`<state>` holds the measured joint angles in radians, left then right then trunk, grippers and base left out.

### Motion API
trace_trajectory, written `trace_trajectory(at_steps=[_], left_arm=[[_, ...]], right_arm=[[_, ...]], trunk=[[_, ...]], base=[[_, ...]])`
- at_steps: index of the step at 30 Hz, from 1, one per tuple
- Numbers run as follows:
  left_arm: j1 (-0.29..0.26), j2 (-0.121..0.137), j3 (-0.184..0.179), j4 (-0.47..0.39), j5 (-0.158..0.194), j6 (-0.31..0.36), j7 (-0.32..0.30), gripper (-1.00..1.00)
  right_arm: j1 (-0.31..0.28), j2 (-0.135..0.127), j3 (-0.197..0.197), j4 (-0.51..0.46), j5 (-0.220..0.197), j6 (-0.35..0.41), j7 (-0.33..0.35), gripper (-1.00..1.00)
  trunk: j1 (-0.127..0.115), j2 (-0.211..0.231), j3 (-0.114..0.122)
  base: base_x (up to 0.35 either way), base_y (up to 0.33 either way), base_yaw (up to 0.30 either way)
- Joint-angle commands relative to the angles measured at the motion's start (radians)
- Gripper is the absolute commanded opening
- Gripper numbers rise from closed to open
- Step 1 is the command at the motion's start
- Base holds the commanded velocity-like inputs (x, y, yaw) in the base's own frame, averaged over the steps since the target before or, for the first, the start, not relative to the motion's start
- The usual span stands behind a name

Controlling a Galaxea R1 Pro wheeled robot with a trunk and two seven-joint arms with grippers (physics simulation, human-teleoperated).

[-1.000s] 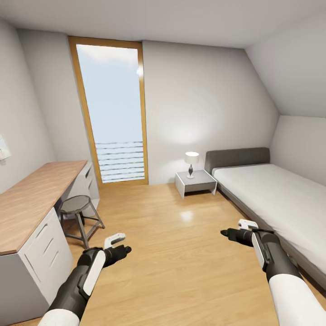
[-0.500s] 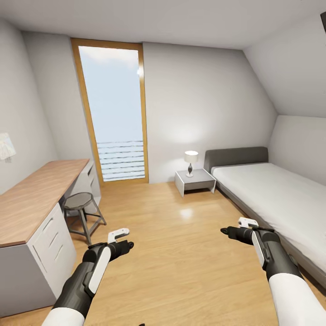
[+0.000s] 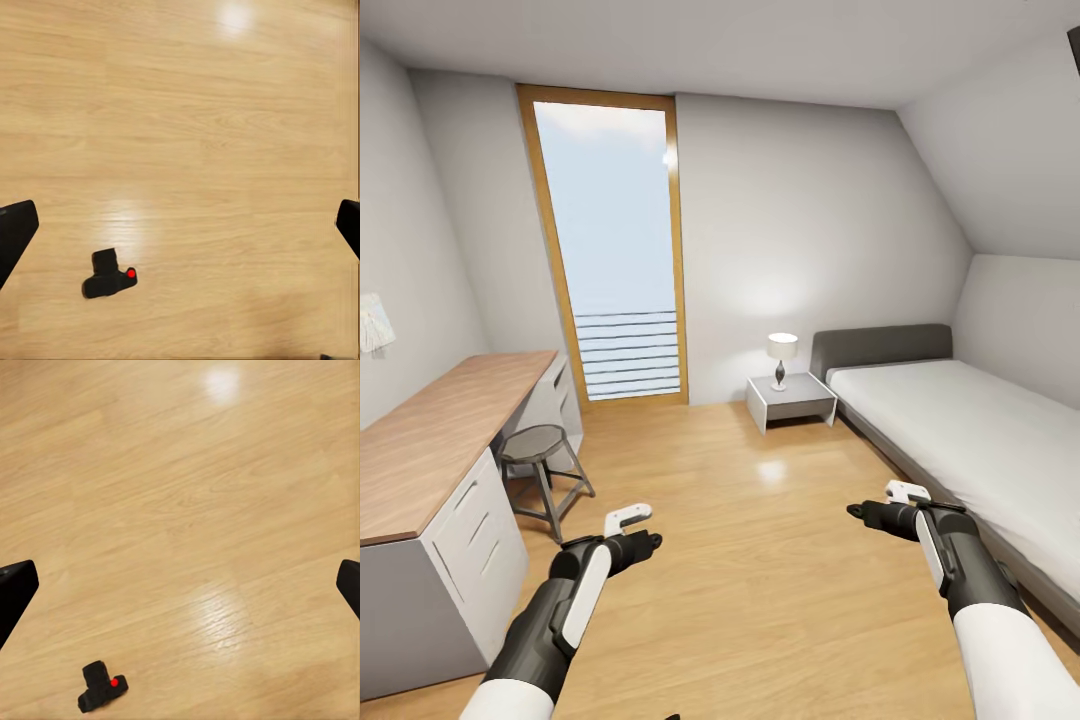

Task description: Attach the digital camera to the camera tripod in the bedroom.

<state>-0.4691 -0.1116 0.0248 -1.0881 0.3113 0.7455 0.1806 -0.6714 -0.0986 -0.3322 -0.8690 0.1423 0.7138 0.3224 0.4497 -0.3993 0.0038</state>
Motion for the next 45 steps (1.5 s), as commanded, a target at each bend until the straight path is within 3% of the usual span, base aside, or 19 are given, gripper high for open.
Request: trace_trajectory(at_steps=[1,8,45], left_arm=[[0.000,-0.004,0.002,-0.001,0.010,0.004,0.007,1.00],[0.000,-0.015,0.001,0.000,0.011,0.006,0.008,1.00],[0.000,-0.008,0.005,-0.013,0.012,0.008,0.008,1.00]], right_arm=[[0.000,0.000,-0.002,-0.001,0.011,0.003,0.009,1.00],[0.000,0.001,-0.001,-0.001,0.011,0.004,0.009,1.00],[0.000,0.002,-0.002,-0.001,0.005,0.063,0.014,1.00]], trunk=[[0.000,-0.001,0.000],[0.000,-0.001,0.000],[0.142,-0.260,-0.116]], base=[[0.000,0.000,0.000],[0.000,0.000,0.000],[0.000,0.000,0.000]])
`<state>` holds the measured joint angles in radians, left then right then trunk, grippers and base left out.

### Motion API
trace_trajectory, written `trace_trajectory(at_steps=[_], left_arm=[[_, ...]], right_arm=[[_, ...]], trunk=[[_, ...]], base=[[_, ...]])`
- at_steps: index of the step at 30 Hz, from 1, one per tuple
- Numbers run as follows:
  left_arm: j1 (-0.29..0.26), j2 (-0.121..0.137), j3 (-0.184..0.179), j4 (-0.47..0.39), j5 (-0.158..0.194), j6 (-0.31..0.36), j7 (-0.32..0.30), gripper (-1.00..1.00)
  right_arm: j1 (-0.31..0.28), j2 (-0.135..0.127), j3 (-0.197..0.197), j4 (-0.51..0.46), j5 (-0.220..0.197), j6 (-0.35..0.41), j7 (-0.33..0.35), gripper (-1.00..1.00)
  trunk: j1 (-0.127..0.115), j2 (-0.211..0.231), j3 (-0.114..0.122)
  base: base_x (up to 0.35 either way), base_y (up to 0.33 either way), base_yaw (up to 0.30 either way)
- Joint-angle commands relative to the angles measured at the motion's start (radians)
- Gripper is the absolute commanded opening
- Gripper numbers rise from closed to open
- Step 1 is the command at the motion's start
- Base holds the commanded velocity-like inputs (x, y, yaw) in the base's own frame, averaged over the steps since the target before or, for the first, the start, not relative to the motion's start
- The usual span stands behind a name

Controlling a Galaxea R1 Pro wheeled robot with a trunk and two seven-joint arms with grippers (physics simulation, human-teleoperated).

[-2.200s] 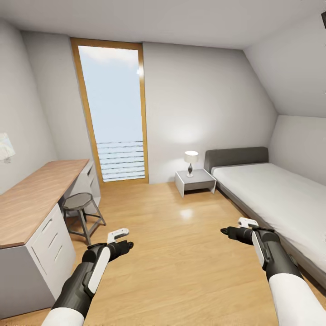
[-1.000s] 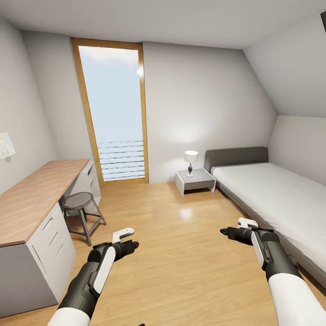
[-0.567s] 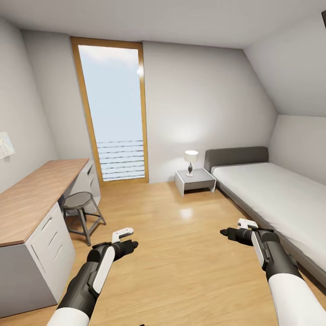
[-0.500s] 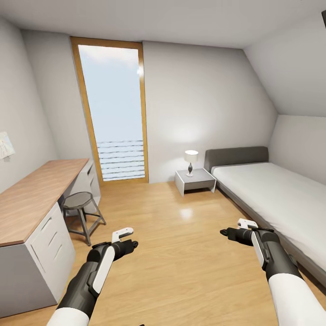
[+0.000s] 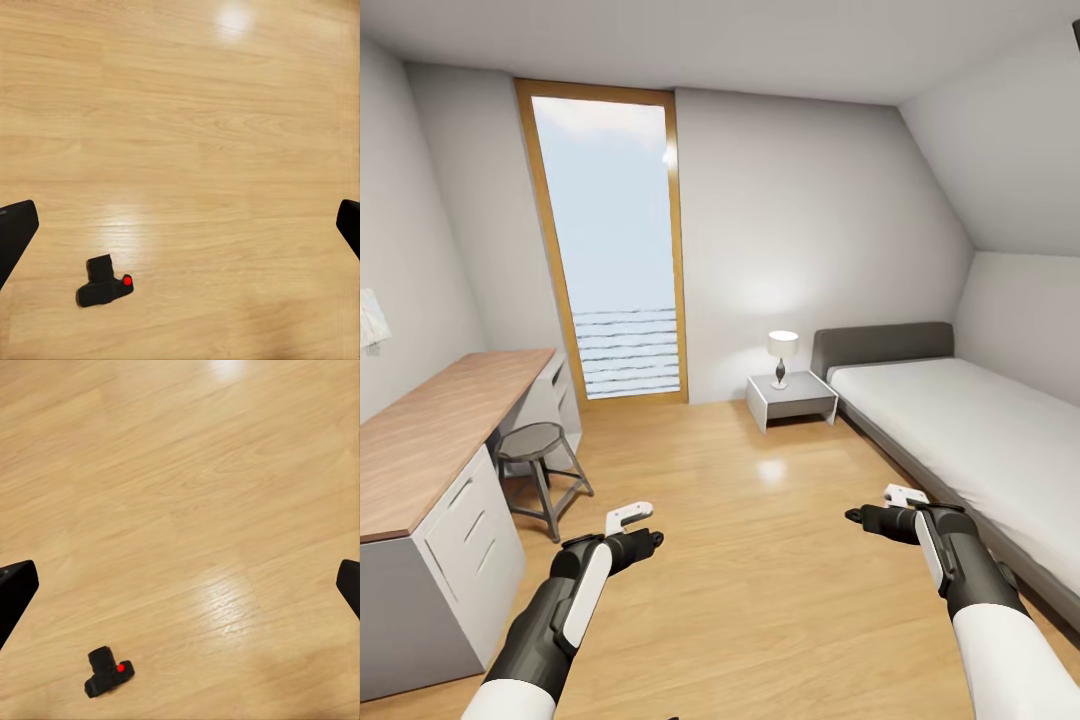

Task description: Attach the digital camera to the camera tripod in the bedroom.

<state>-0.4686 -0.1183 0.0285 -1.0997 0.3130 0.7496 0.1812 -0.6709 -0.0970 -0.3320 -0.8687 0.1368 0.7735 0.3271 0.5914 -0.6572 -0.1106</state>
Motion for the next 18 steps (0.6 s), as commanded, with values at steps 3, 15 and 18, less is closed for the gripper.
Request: trace_trajectory(at_steps=[3,15,18], left_arm=[[-0.001,0.000,0.002,-0.001,0.011,0.004,0.007,1.00],[-0.001,0.000,0.002,-0.002,0.011,0.004,0.008,1.00],[-0.001,0.000,0.002,-0.002,0.011,0.004,0.008,1.00]], right_arm=[[-0.001,0.000,-0.002,-0.001,0.010,0.004,0.019,1.00],[-0.001,0.000,-0.003,-0.001,0.010,0.006,0.064,1.00],[-0.001,0.000,-0.003,-0.001,0.010,0.006,0.067,1.00]], trunk=[[0.012,-0.023,-0.011],[0.058,-0.107,-0.049],[0.069,-0.128,-0.058]], base=[[0.000,0.000,0.000],[0.000,0.000,0.000],[0.000,0.000,0.000]])
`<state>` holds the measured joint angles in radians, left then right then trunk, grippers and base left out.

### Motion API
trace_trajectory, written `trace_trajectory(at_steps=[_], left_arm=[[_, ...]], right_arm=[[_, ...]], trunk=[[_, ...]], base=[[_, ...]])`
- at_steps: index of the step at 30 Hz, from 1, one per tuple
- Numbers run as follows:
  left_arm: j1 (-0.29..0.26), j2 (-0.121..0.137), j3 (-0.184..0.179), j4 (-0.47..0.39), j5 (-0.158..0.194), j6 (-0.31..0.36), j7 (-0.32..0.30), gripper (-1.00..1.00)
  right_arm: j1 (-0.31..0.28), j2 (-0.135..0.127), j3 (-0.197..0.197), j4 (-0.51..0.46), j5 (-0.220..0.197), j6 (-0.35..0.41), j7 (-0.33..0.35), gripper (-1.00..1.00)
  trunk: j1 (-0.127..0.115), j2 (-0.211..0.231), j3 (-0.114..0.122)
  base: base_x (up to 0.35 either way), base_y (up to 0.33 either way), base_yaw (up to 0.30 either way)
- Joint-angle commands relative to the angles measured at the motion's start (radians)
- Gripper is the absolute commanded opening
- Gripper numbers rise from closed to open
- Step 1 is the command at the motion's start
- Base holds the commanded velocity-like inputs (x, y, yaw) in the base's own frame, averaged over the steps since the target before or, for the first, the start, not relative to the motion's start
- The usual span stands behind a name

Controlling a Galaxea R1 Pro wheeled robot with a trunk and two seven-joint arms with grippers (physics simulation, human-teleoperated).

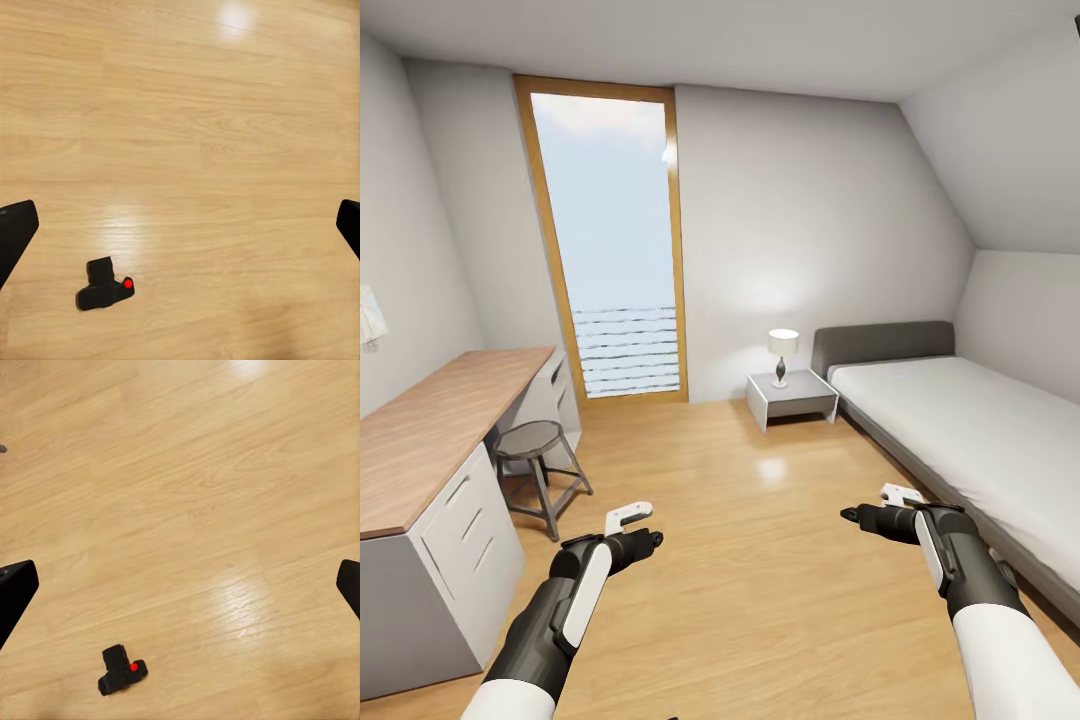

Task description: Attach the digital camera to the camera tripod in the bedroom.

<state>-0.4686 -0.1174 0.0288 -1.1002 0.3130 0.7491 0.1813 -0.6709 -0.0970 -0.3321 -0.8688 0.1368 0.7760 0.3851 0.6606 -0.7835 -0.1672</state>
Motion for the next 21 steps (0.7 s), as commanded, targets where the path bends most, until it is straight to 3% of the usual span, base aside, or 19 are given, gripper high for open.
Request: trace_trajectory(at_steps=[1,16,21], left_arm=[[-0.001,-0.001,0.002,-0.001,0.011,0.004,0.007,1.00],[-0.001,-0.002,0.002,-0.001,0.011,0.005,0.007,1.00],[-0.001,-0.002,0.002,-0.001,0.011,0.004,0.007,1.00]], right_arm=[[-0.001,0.000,-0.002,-0.001,0.010,0.003,0.010,1.00],[-0.001,0.004,-0.001,-0.006,0.013,0.000,0.029,1.00],[-0.001,0.006,-0.001,-0.007,0.022,0.001,0.031,1.00]], trunk=[[0.004,-0.009,-0.005],[0.062,-0.114,-0.052],[0.081,-0.149,-0.068]], base=[[0.000,0.000,0.000],[0.000,0.000,0.000],[0.000,0.000,-0.169]])
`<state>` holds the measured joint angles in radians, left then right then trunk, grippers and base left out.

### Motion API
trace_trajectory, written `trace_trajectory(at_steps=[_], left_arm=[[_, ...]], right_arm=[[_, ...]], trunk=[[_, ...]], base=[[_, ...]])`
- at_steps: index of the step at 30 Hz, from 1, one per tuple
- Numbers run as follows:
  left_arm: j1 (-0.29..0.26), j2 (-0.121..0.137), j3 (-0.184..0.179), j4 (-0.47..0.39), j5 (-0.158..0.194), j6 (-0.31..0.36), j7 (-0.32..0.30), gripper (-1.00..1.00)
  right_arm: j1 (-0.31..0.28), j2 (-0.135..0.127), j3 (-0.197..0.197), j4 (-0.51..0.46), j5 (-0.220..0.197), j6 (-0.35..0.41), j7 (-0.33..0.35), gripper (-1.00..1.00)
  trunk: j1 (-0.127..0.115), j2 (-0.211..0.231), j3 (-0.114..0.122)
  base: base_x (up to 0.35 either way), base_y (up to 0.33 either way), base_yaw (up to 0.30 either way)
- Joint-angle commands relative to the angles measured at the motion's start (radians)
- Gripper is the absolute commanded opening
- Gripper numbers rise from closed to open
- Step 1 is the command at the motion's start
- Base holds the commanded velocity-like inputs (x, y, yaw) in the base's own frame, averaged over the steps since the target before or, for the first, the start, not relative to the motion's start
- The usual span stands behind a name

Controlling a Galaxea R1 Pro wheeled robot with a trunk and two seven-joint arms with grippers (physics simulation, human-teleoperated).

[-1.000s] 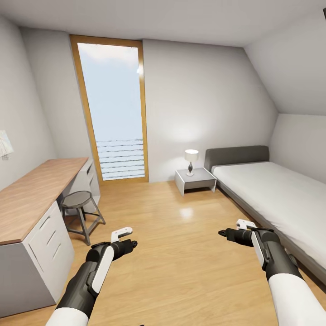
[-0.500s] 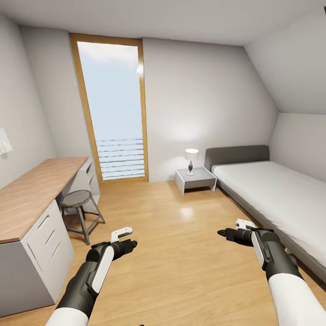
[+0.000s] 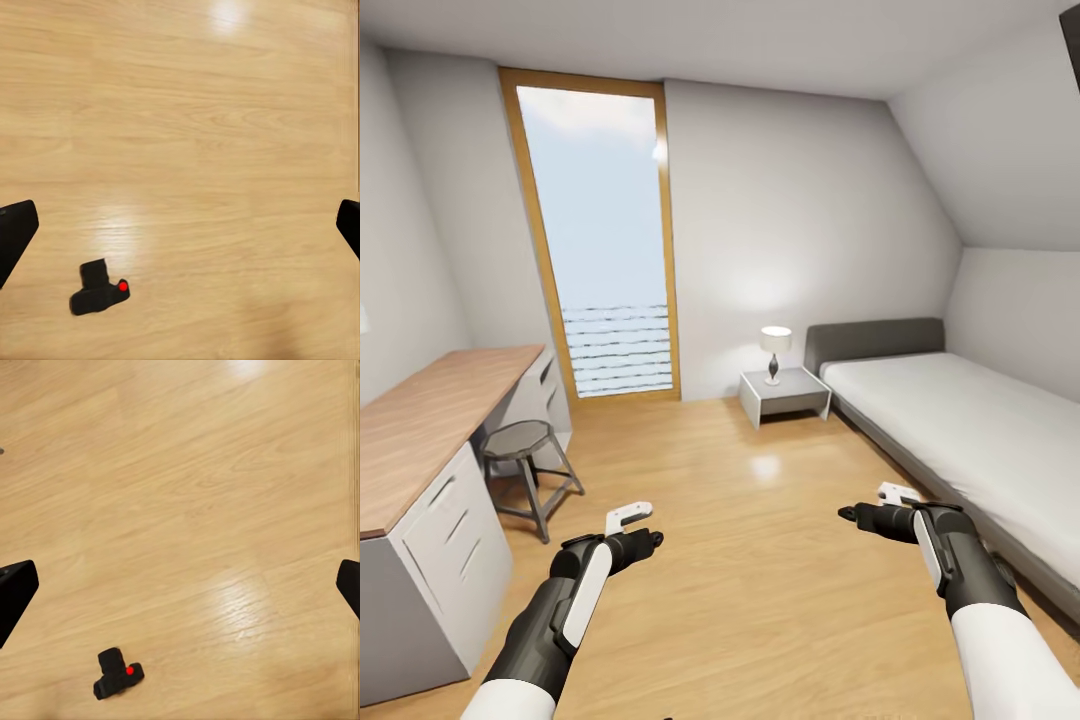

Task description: Attach the digital camera to the camera tripod in the bedroom.

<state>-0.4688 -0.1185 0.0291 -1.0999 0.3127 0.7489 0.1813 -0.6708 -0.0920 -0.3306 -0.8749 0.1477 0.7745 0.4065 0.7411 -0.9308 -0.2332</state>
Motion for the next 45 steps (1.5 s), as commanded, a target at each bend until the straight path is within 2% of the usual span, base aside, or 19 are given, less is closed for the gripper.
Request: trace_trajectory(at_steps=[1,14,20,24,27,30,34,45], left_arm=[[-0.001,-0.001,0.002,-0.001,0.011,0.004,0.007,1.00],[-0.001,0.000,0.002,-0.001,0.011,0.005,0.007,1.00],[-0.001,0.000,0.003,0.000,0.010,0.005,0.007,1.00],[-0.001,0.000,0.004,0.000,0.010,0.005,0.007,1.00],[-0.001,0.000,0.004,0.001,0.008,0.005,0.007,1.00],[-0.001,0.000,0.004,0.001,0.008,0.005,0.007,1.00],[-0.001,0.001,0.004,0.002,0.008,0.005,0.007,1.00],[-0.001,0.000,0.003,0.003,0.006,0.004,0.007,1.00]], right_arm=[[-0.001,0.000,-0.002,-0.001,0.012,0.003,0.009,1.00],[-0.001,0.001,-0.002,-0.001,0.013,0.003,0.009,1.00],[-0.001,0.001,-0.001,-0.001,0.013,0.003,0.009,1.00],[-0.001,0.001,0.036,-0.002,0.014,0.004,0.008,1.00],[-0.001,0.001,0.103,-0.002,0.013,0.004,0.008,1.00],[-0.001,0.001,0.133,0.002,0.008,0.004,0.009,1.00],[-0.001,0.000,0.147,0.005,0.003,0.002,0.010,1.00],[-0.001,-0.002,0.152,0.007,0.000,-0.003,0.011,1.00]], trunk=[[0.004,-0.008,-0.005],[0.054,-0.099,-0.045],[0.077,-0.141,-0.064],[0.092,-0.169,-0.077],[0.104,-0.190,-0.086],[0.115,-0.211,-0.096],[0.131,-0.239,-0.108],[0.173,-0.316,-0.143]], base=[[0.000,0.000,-0.244],[0.000,0.000,-0.269],[0.000,0.000,-0.094],[0.000,0.000,-0.022],[0.000,0.000,-0.008],[0.000,0.000,-0.003],[0.000,0.000,-0.001],[0.000,0.000,0.000]])
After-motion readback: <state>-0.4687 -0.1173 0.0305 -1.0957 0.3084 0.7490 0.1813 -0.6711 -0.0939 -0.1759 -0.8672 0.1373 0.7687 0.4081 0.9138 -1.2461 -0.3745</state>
